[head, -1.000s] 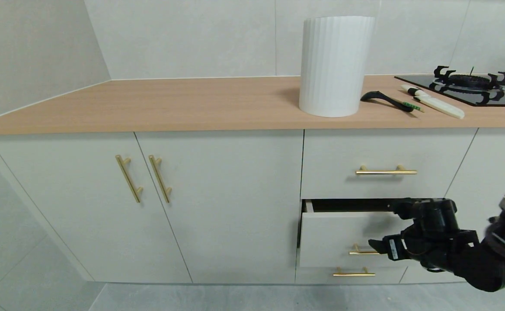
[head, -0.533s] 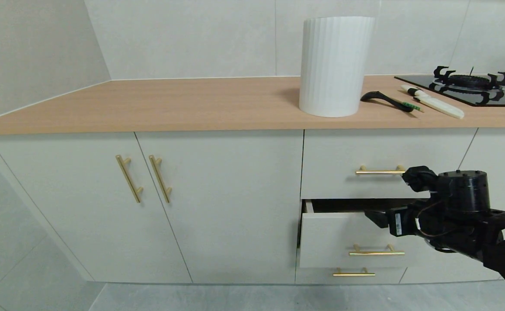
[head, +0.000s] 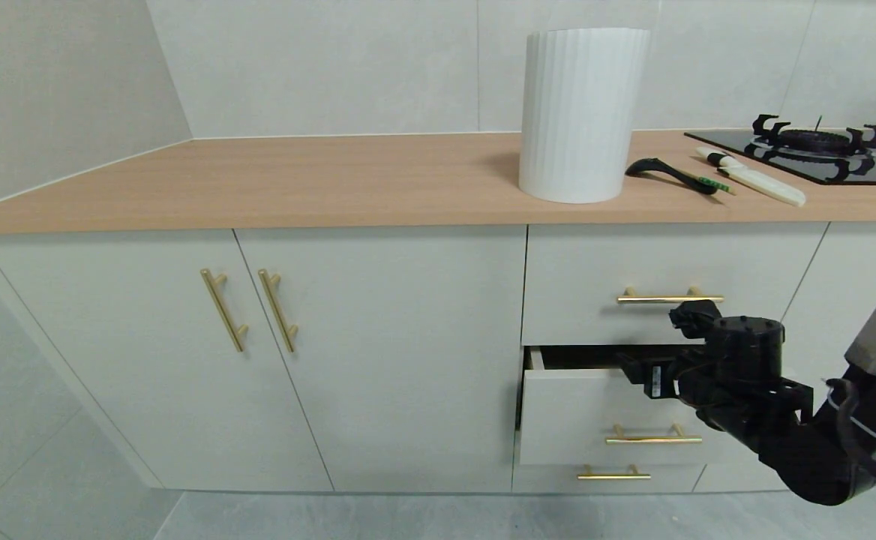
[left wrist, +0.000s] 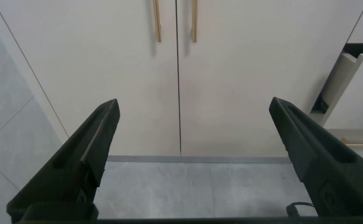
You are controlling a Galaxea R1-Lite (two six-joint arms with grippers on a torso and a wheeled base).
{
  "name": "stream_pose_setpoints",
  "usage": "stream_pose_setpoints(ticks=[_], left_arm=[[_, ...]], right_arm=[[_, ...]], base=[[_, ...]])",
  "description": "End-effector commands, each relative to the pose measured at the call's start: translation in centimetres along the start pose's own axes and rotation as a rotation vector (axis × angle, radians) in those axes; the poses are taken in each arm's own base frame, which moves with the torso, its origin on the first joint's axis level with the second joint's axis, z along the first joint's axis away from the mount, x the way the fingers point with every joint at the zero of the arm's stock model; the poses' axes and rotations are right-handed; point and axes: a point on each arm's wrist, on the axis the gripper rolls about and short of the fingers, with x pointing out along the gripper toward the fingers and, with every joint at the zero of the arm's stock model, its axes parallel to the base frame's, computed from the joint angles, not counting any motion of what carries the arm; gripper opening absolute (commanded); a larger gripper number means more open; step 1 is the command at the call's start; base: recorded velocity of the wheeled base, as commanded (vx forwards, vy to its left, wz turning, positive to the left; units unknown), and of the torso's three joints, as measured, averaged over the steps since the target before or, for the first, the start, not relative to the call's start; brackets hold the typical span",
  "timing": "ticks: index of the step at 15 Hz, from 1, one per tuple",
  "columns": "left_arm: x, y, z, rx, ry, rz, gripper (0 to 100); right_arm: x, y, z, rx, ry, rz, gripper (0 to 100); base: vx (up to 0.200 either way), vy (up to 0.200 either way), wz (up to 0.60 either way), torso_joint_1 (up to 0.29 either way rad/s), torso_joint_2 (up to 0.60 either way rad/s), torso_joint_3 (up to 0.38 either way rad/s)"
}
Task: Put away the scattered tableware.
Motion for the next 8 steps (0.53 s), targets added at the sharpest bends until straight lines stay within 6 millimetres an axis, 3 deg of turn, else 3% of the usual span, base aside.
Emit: stream_pose_setpoints(ticks=[1,8], left_arm=[[0.01,0.00,0.00,0.000,0.002,0.001,100],[0.01,0.00,0.00,0.000,0.002,0.001,100]], right_arm=[[1.04,-0.26,-1.10,-0.001,0.031,-0.015,100],[1.08,-0.55,-1.67,0.011,0.056,-0.045,100]], base=[[0.000,0.000,0.00,0.000,0.00,0.000],[0.000,0.000,0.00,0.000,0.00,0.000]])
